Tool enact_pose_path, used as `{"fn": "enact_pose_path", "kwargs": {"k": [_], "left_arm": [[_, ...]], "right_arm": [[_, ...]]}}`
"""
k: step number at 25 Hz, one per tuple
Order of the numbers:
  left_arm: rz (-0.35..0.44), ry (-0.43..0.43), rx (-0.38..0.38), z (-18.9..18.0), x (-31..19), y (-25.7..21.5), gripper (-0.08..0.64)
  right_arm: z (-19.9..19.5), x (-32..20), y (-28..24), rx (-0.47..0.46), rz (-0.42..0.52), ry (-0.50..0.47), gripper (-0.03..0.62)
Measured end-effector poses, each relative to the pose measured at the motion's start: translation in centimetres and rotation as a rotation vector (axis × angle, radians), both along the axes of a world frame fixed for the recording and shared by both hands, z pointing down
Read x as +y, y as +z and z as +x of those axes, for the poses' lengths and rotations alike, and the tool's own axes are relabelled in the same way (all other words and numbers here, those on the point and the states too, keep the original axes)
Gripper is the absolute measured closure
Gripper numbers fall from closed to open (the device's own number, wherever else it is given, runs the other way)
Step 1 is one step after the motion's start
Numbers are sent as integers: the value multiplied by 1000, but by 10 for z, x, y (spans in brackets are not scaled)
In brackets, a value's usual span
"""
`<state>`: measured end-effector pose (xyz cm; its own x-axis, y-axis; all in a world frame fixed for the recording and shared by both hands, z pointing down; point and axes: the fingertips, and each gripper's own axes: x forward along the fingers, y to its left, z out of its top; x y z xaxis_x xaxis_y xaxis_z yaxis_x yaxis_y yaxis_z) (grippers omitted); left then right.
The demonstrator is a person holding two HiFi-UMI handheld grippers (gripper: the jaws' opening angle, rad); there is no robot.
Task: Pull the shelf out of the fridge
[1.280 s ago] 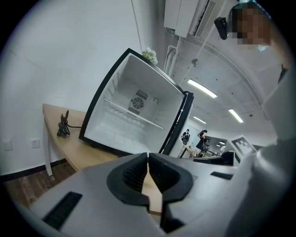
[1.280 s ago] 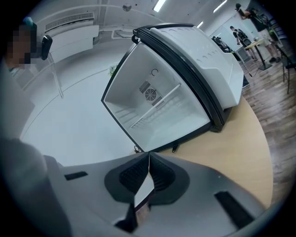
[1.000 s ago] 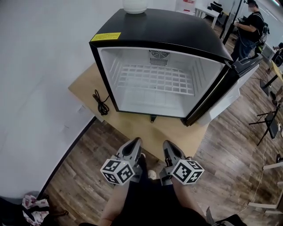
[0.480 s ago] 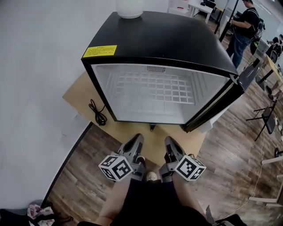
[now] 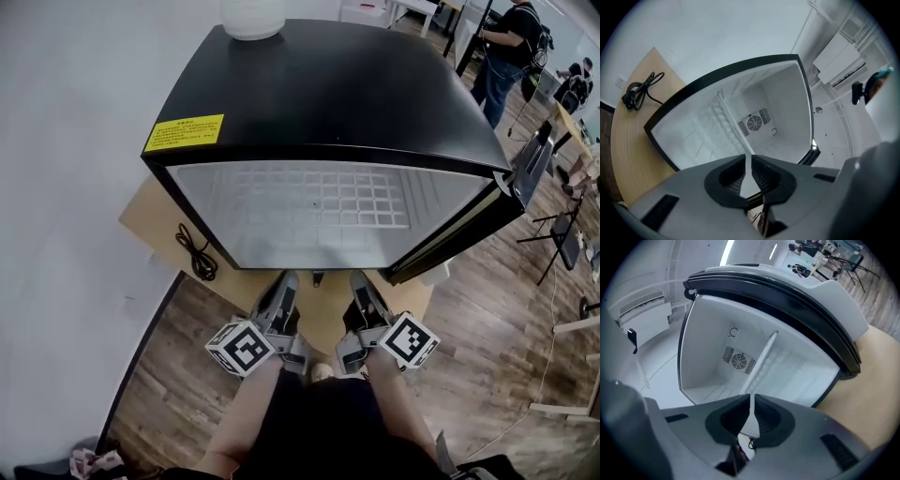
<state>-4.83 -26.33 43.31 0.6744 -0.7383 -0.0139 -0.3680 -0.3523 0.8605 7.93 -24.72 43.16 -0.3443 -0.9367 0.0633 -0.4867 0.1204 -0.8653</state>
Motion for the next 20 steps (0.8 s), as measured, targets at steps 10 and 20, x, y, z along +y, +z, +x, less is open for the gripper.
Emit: {"fn": "enact_pose_path", "kwargs": {"k": [10,20], "left_arm": [[-67,9,174,11,-42,-8,434],[-80,-17,305,22,-82,-23,420]], "right_arm": [[1,-37,1,-184,-13,32,495],[7,-76,-3,-270,-7,65,491]]}}
